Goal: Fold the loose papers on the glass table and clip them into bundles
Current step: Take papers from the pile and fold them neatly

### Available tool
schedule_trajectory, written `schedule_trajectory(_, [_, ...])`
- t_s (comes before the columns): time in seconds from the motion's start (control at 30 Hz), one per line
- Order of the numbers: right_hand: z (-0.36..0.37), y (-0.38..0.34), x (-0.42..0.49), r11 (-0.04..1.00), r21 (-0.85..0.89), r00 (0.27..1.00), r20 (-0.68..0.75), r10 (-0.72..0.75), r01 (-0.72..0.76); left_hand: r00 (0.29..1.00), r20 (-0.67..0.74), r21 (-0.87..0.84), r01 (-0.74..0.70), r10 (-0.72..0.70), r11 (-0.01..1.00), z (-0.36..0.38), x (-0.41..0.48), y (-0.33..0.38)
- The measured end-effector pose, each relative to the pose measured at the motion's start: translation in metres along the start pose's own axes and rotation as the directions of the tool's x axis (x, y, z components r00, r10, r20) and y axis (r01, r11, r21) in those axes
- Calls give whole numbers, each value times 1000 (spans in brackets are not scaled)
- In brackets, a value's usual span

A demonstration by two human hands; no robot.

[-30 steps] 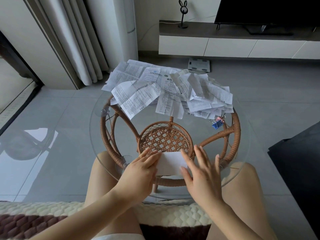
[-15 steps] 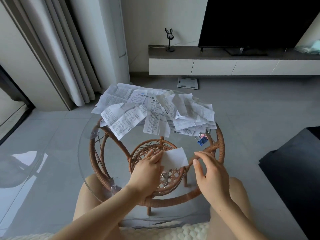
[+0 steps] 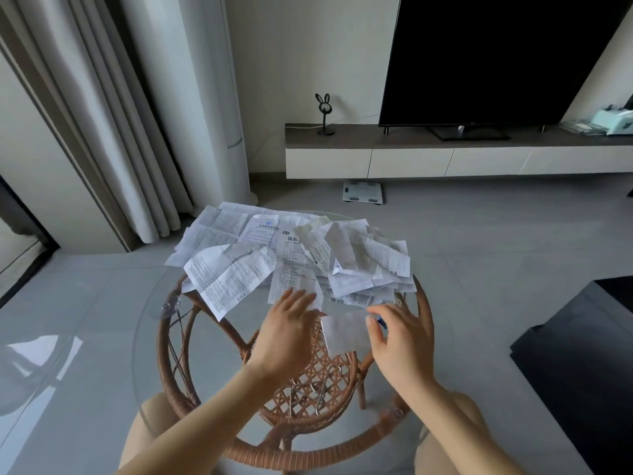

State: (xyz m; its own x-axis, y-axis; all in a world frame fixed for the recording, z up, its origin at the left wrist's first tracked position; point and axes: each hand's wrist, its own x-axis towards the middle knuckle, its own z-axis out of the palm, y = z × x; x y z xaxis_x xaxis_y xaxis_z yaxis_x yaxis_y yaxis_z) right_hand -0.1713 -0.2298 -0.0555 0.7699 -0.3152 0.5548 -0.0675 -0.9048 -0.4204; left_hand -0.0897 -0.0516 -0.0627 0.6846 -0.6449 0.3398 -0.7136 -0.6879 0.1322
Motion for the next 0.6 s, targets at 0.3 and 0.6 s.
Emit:
schedule_trajectory(0.3, [15,-2,-8,994,111,995,98,7,-18,981,184,385,-132,65,913,-10,26,-45])
schedule_trajectory(0.6, [4,-17,-2,988,156,997,76,5,-17,914,-332,250,-155,235,956,-52,51,-36])
